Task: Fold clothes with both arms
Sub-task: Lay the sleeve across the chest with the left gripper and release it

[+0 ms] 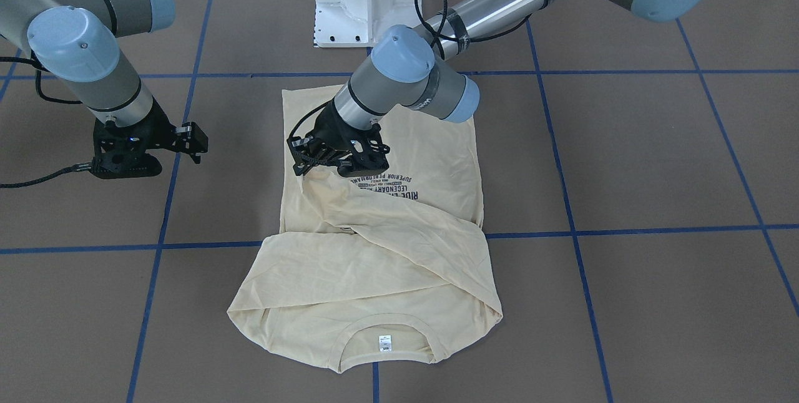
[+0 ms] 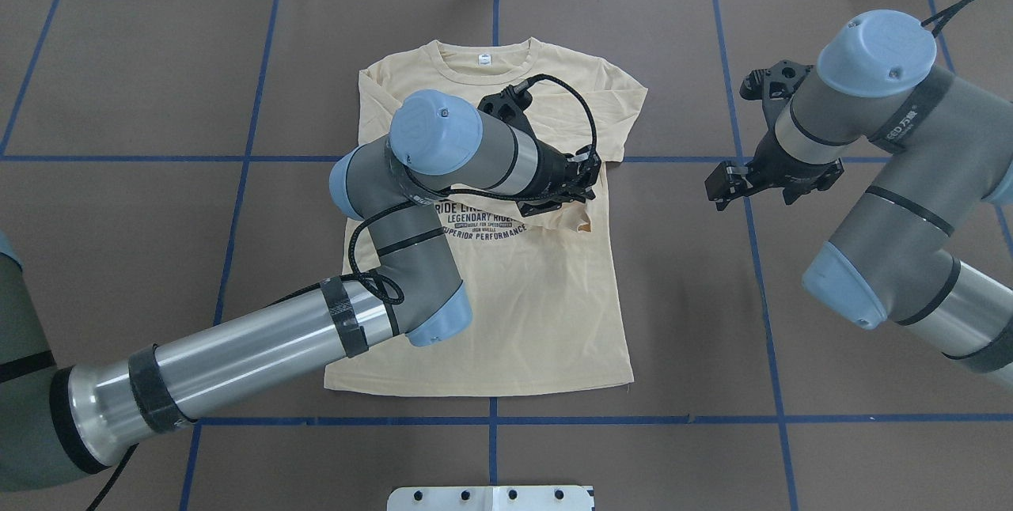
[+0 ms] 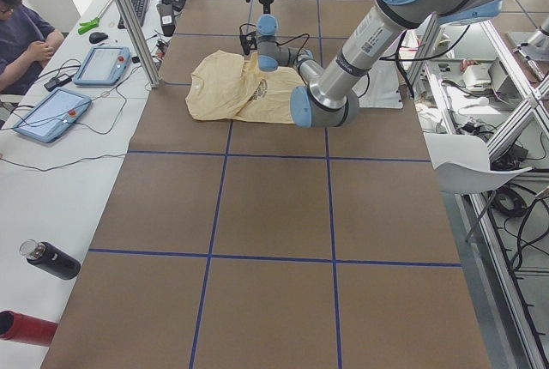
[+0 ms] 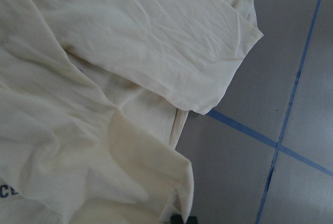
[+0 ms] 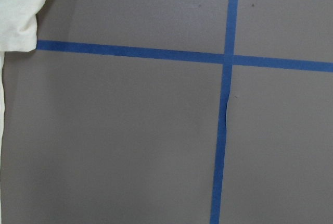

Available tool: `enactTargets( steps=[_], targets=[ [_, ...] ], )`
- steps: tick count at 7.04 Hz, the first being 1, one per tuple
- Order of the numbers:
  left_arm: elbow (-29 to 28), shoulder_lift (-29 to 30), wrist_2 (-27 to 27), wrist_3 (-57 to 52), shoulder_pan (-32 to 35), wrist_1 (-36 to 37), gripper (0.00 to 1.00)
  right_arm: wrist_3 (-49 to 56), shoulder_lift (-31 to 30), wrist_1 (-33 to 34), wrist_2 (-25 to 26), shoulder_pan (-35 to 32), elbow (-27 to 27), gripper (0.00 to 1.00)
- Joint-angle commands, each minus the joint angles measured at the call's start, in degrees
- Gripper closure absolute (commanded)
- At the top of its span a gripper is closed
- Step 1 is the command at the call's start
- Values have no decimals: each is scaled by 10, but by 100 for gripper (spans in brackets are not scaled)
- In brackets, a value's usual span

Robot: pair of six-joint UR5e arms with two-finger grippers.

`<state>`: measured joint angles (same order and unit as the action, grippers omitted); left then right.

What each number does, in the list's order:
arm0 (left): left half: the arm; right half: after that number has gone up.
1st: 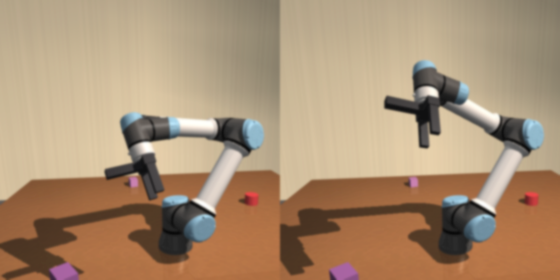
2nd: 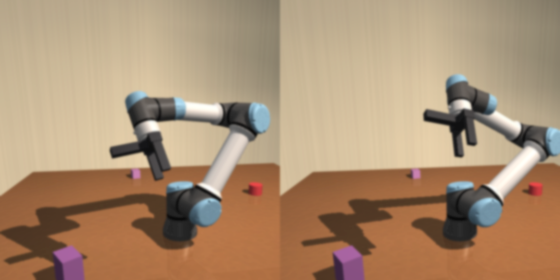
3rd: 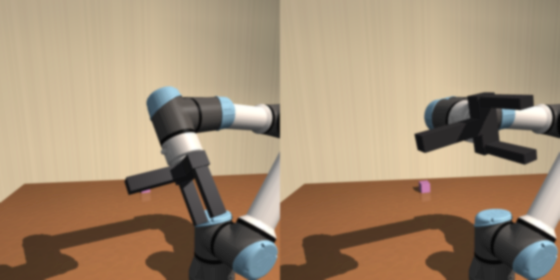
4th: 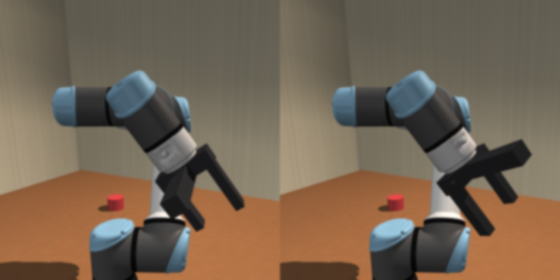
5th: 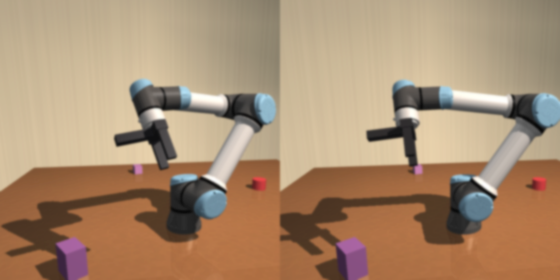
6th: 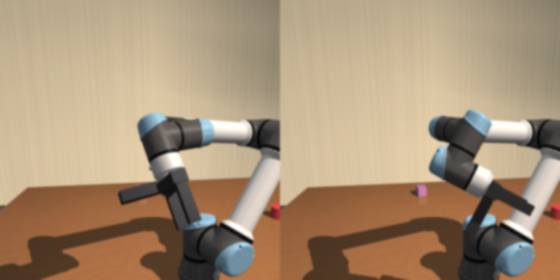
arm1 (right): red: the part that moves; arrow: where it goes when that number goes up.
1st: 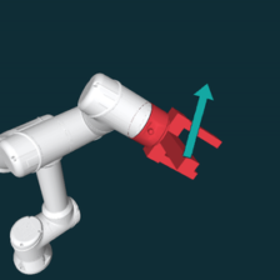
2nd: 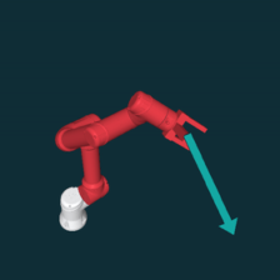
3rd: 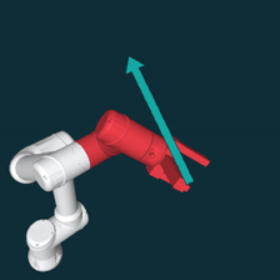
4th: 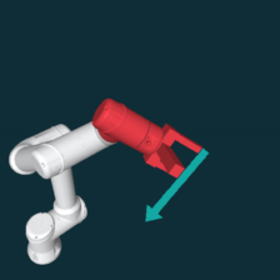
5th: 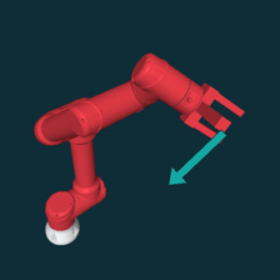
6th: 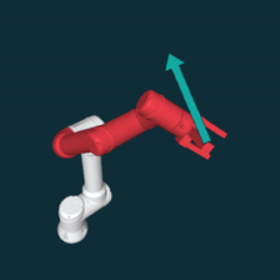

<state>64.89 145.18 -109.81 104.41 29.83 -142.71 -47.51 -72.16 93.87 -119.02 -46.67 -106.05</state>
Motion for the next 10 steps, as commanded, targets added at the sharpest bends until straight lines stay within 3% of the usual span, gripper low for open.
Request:
enactTargets(
  steps=[1,3,5,7,9,10],
  targets=[
    [1,4,8,-1,-4,-13,1,0,0,0,-4,0,1,0],
    [8,-3,8,-9,-2,-24,1,0,0,-2,-15,-1,0,0],
    [100,-94,7,-10,1,-5,1,-36,-3,-42,-21,6,-8,0],
    [193,-132,7,-35,7,122,1,-159,-12,-136,-2,62,-10,0],
    [353,-213,7,-106,9,272,1,-242,-11,-140,57,134,-33,0],
    [419,-259,7,-154,14,312,1,-282,-4,-140,88,170,-35,0]
  ],
)
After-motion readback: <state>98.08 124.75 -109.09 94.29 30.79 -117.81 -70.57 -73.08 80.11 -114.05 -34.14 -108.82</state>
